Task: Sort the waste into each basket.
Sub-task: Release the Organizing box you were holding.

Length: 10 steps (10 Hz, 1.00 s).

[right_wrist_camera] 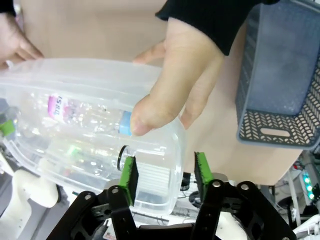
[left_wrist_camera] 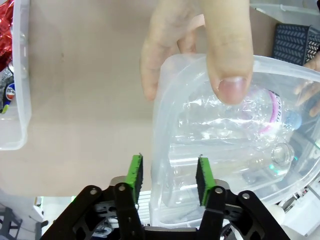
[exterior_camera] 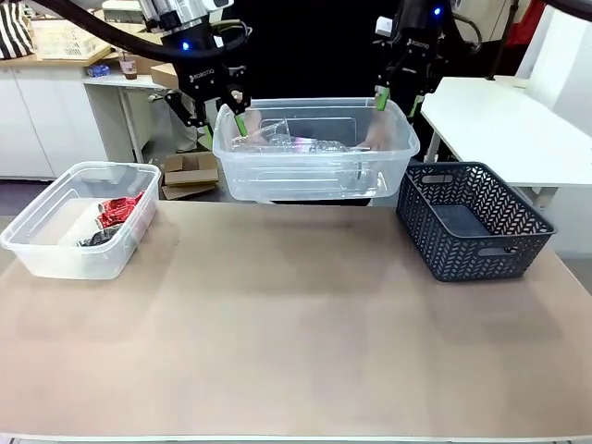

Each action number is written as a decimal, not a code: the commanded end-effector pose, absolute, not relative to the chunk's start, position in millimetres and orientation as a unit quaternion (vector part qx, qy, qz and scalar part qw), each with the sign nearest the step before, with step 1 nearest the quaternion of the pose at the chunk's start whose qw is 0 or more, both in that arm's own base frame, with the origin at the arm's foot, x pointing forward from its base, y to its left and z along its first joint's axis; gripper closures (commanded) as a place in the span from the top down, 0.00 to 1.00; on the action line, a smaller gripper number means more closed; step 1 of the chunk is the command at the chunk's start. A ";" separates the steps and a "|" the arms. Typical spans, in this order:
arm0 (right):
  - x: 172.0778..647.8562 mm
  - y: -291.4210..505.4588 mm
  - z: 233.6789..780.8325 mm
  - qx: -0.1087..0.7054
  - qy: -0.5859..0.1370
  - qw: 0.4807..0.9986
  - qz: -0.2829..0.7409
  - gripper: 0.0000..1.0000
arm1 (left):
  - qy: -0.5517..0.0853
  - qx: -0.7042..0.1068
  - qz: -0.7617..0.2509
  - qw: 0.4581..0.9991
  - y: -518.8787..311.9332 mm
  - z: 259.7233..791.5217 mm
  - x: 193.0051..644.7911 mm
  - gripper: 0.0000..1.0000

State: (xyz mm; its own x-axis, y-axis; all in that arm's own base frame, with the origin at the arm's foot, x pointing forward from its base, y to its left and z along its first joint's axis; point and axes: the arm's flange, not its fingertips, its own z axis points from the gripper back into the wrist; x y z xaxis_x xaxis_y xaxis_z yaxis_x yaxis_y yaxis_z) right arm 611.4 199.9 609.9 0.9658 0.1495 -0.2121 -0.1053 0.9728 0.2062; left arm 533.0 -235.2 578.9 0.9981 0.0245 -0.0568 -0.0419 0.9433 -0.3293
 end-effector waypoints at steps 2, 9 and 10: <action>586.9 190.2 598.1 0.100 0.089 0.990 0.049 1.00 | 0.022 -0.173 0.021 0.984 -228.5 582.6 525.2 1.00; 585.7 192.7 627.2 0.093 0.062 0.993 0.050 1.00 | -0.004 -0.172 0.015 0.985 -231.0 608.4 515.1 1.00; 585.7 192.7 627.2 0.093 0.062 0.993 0.050 1.00 | -0.004 -0.172 0.015 0.985 -231.0 608.4 515.1 1.00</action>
